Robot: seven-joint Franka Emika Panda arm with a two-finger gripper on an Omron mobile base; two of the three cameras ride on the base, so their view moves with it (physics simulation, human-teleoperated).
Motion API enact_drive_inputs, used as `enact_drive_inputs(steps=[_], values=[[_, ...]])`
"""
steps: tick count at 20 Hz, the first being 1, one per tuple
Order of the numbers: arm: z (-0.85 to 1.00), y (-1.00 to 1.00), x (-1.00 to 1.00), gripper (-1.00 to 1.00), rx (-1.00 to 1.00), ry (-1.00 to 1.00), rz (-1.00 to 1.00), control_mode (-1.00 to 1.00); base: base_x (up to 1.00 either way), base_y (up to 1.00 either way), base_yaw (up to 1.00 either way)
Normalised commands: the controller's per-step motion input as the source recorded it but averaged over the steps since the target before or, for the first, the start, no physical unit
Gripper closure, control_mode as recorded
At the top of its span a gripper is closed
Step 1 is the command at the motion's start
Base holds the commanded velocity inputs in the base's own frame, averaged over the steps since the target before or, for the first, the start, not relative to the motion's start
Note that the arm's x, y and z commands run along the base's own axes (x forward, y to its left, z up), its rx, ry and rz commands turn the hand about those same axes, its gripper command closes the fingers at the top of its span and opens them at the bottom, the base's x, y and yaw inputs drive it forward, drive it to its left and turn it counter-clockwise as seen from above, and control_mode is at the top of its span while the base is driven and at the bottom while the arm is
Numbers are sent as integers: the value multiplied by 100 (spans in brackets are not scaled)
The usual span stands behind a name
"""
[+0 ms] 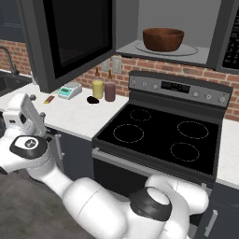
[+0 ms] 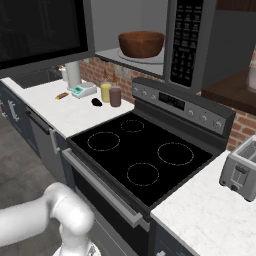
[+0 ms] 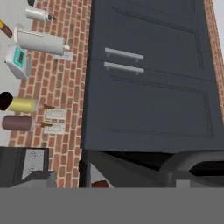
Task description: Pick the corn from the sink and place it in the bowl. Then pick the bowl and place it in the microwave. Then close the microwave door and press the start button.
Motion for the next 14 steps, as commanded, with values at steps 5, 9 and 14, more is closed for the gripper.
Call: enact_drive_inputs(steps=[5, 9, 14], values=[[-50, 96, 24, -100, 2, 0, 0, -100, 0, 0, 0], [-3, 18, 91, -100, 0, 0, -2, -100, 0, 0, 0], [0, -4, 100, -100, 0, 1, -3, -100, 0, 0, 0]])
